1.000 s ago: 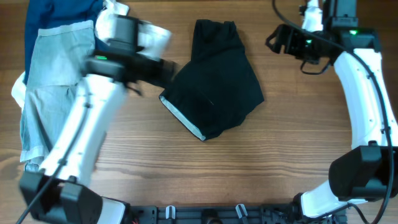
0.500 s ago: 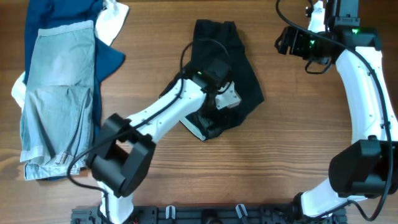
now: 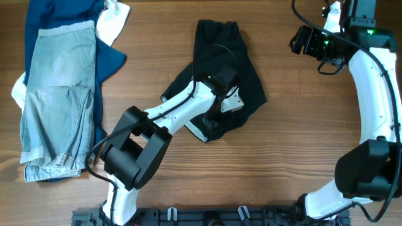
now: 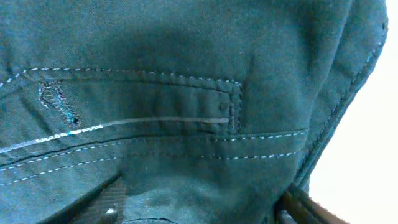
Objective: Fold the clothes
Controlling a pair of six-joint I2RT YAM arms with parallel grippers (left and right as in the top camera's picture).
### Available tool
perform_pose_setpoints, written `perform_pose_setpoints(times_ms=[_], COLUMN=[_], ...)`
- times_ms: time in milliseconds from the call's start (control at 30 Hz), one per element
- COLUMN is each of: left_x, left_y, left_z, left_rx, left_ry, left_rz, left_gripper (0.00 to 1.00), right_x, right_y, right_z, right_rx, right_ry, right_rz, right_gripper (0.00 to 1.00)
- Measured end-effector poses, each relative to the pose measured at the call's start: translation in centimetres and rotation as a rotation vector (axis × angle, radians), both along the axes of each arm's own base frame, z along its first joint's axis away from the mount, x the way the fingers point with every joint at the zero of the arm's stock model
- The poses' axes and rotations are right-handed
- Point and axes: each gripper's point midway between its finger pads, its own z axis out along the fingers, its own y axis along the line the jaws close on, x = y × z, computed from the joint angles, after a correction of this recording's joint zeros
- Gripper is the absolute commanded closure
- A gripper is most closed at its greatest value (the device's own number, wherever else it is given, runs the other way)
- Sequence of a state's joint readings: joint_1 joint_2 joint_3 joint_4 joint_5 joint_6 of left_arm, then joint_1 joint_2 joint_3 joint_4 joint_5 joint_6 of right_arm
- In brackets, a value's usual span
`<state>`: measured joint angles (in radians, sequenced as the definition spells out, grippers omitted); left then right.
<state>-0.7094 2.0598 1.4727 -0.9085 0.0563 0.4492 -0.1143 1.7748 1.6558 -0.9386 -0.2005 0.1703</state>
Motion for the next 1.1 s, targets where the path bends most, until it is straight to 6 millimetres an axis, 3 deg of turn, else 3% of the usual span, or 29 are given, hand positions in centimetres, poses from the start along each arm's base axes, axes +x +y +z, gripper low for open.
perform_pose_setpoints(times_ms=[100, 167, 333, 467, 500, 600, 767, 900, 1100], left_x=[0.0, -0.1, 0.0, 2.9, 4.3, 9.7, 14.0, 15.9, 19.1], left_y=[0.0, 0.1, 0.2, 1.5, 1.6, 2.3, 3.5, 3.3, 4.0], left_z=[-0.1, -0.1, -0.1, 1.8, 3.1, 9.6, 21.1, 26.0, 29.6], left_rx=[0.001, 0.004, 0.009, 0.039, 0.024, -0.103, -0.341, -0.505, -0.669], left_ry=[0.002, 0.006, 0.002, -0.067, -0.097, -0.242, -0.484, -0.596, -0.703], left_rz=[-0.003, -0.001, 0.026, 0.197, 0.251, 0.431, 0.585, 0.669, 0.775], left_gripper=[0.75, 0.96, 0.96, 0.96, 0.96, 0.96, 0.96, 0.96, 0.96], right_x=[0.0, 0.0, 0.0, -0.1, -0.1, -0.1, -0.9, -2.3, -4.3], right_y=[0.0, 0.0, 0.0, 0.0, 0.0, 0.1, 1.6, 3.3, 7.3], right_z=[0.0, 0.0, 0.0, 0.0, 0.0, 0.2, 0.2, -0.6, -0.7], right_rx=[0.000, 0.000, 0.001, 0.003, 0.011, 0.054, 0.151, 0.242, 0.388], right_ry=[0.000, 0.000, 0.000, 0.002, 0.002, -0.003, 0.023, 0.076, 0.122], right_rz=[0.000, 0.000, 0.000, -0.001, 0.001, 0.007, 0.049, 0.090, 0.233], right_gripper=[0.04, 0.04, 0.04, 0.03, 0.03, 0.03, 0.04, 0.05, 0.10])
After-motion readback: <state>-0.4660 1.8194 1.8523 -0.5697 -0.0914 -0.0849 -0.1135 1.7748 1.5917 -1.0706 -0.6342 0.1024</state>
